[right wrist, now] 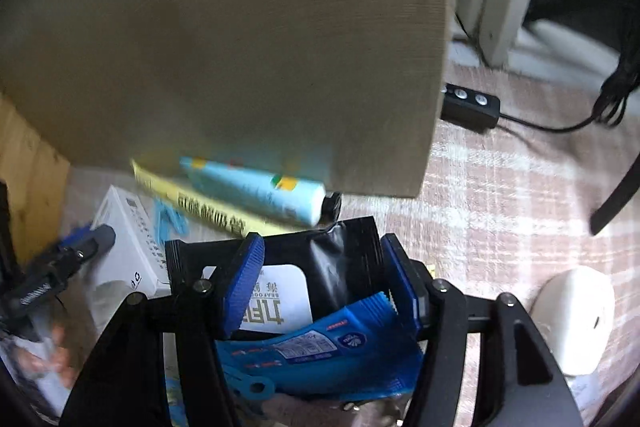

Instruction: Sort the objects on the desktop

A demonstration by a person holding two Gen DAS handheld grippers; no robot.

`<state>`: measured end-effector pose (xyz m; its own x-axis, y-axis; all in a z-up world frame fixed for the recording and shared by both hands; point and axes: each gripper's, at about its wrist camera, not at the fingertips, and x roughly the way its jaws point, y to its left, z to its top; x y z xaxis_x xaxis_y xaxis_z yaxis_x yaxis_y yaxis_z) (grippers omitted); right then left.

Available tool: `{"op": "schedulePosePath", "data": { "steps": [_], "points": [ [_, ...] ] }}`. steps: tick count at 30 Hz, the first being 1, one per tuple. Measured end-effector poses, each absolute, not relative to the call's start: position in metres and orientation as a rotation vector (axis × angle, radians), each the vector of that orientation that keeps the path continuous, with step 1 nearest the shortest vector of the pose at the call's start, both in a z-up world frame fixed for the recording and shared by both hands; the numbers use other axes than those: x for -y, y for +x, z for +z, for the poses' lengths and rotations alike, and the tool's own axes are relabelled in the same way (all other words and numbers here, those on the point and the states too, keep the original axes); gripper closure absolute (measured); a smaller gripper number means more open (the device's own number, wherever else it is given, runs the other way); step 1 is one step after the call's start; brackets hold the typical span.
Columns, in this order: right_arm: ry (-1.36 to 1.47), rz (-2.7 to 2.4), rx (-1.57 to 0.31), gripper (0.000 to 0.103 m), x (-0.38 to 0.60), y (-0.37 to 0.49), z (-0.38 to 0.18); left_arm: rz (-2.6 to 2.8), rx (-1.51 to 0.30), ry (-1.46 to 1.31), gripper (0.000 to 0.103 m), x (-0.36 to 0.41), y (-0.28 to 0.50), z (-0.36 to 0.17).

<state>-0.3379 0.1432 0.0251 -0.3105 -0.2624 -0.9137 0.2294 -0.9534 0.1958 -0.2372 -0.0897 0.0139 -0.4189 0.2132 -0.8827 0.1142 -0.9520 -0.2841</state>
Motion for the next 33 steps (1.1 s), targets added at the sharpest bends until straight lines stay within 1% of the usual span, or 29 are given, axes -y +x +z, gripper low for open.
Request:
{"op": "schedulePosePath", "data": {
  "steps": [3, 5, 7, 10, 13, 16, 19, 21, 22, 25, 28, 31, 33],
  "points": [
    [1.606, -2.293, -0.06, 0.043, -0.14, -0.317, 0.027, 2.536, 0.429, -1.659, 0.036, 0.073, -0.215, 0.013],
    [1.592, -2.308, -0.192, 0.043, -0.143, -0.296, 0.026, 2.517, 0.413, -1.667, 0.036, 0.063, -0.199, 0.013],
    [1.573, -2.301, -0.257, 0.043, -0.15, -0.277, 0.025, 2.491, 0.394, -1.678, 0.036, 0.051, -0.183, 0.013],
    [1.591, -2.256, -0.271, 0.043, -0.164, -0.253, 0.022, 2.476, 0.328, -1.676, 0.036, 0.028, -0.16, 0.015],
    [1.637, -2.234, -0.287, 0.043, -0.184, -0.229, 0.023, 2.408, 0.361, -1.685, 0.038, 0.017, -0.151, 0.014],
    [1.692, -2.192, -0.284, 0.043, -0.2, -0.211, 0.019, 2.327, 0.351, -1.676, 0.043, -0.013, -0.137, 0.015],
    [1.729, -2.183, -0.328, 0.043, -0.217, -0.19, 0.016, 2.317, 0.242, -1.66, 0.044, -0.048, -0.121, 0.022],
    [1.735, -2.21, -0.371, 0.043, -0.228, -0.18, 0.021, 2.327, 0.215, -1.652, 0.045, -0.054, -0.119, 0.029],
    [1.728, -2.232, -0.368, 0.043, -0.234, -0.177, 0.027, 2.34, 0.217, -1.645, 0.045, -0.055, -0.114, 0.034],
    [1.658, -2.328, -0.282, 0.043, -0.251, -0.173, 0.06, 2.432, 0.238, -1.621, 0.045, -0.047, -0.111, 0.049],
    [1.522, -2.386, -0.186, 0.043, -0.252, -0.177, 0.102, 2.509, 0.361, -1.631, 0.045, -0.026, -0.117, 0.054],
    [1.461, -2.351, -0.107, 0.043, -0.241, -0.192, 0.114, 2.523, 0.464, -1.651, 0.045, -0.015, -0.118, 0.051],
    [1.427, -2.307, -0.071, 0.043, -0.214, -0.194, 0.12, 2.509, 0.503, -1.655, 0.045, -0.012, -0.113, 0.049]
  ]
}}
